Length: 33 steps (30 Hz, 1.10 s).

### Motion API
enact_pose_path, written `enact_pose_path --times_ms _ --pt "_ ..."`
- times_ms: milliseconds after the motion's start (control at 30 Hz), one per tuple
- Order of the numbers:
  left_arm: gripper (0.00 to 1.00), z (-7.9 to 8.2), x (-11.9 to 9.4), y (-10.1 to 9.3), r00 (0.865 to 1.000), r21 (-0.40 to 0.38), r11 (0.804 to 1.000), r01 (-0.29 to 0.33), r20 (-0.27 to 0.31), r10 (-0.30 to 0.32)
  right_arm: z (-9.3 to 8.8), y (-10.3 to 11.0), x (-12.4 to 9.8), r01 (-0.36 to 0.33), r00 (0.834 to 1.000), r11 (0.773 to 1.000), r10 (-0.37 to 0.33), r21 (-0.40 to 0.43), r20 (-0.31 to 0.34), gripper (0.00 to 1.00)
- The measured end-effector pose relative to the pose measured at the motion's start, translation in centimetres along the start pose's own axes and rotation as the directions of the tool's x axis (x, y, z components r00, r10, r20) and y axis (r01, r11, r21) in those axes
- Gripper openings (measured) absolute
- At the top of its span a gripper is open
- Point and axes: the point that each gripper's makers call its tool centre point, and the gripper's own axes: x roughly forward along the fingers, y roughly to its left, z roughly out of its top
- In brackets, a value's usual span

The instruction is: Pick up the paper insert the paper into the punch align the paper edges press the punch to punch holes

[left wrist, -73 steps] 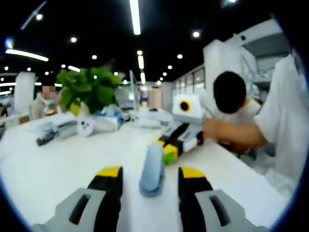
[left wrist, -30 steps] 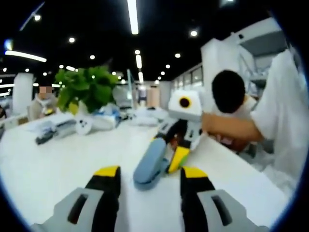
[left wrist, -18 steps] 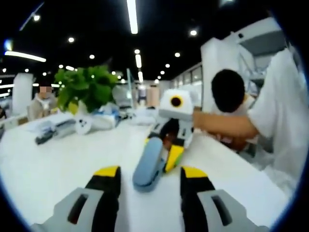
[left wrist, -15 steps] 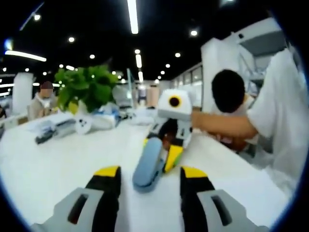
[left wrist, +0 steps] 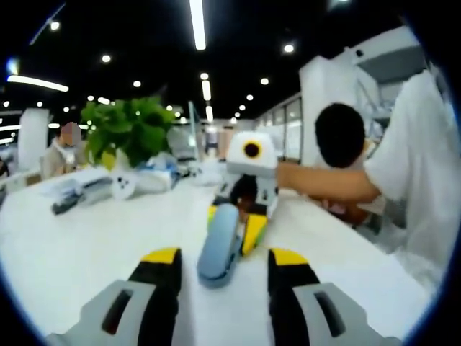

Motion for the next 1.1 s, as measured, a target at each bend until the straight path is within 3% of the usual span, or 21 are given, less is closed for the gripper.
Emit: enact_pose_path --times_ms 300,400,533,800,900,1000,1100 --pt "0.49 0.1 -0.2 -0.4 1.000 -0.002 1.000 -0.001 0.002 0.001 -0.1 -0.1 -0.1 0.009 1.000 1.000 -0.009 -0.004 -0.012 0.23" --pt "0.49 0.1 -0.3 -0.5 1.000 0.001 1.000 -0.002 0.001 0.002 0.7 -0.3 -0.5 0.044 0.999 0.998 -0.045 0.043 0.021 0.26" --pt "0.49 0.1 -0.3 -0.6 1.000 0.007 1.000 -0.006 -0.002 0.006 1.0 -1.6 -2.2 0.172 0.984 0.980 -0.175 0.097 0.026 0.26" --pt "0.49 0.1 -0.3 -0.6 1.000 0.009 1.000 -0.006 -0.001 0.006 0.2 -0.1 -3.0 0.174 0.984 0.977 -0.178 0.125 0.021 0.24" --pt "0.49 0.1 -0.3 -0.6 1.000 0.009 1.000 -0.007 -0.001 0.007 -0.1 -1.1 -3.4 0.207 0.978 0.971 -0.209 0.122 0.004 0.20" --pt "0.49 0.1 -0.3 -0.5 1.000 0.010 1.000 -0.009 -0.003 0.009 -0.8 -2.0 -3.2 0.219 0.976 0.970 -0.216 0.101 -0.040 0.07" --pt "0.48 0.0 -0.2 -0.4 1.000 0.020 1.000 -0.015 -0.008 0.015 -1.0 -2.0 -2.5 0.201 0.979 0.976 -0.197 0.082 -0.055 0.06"
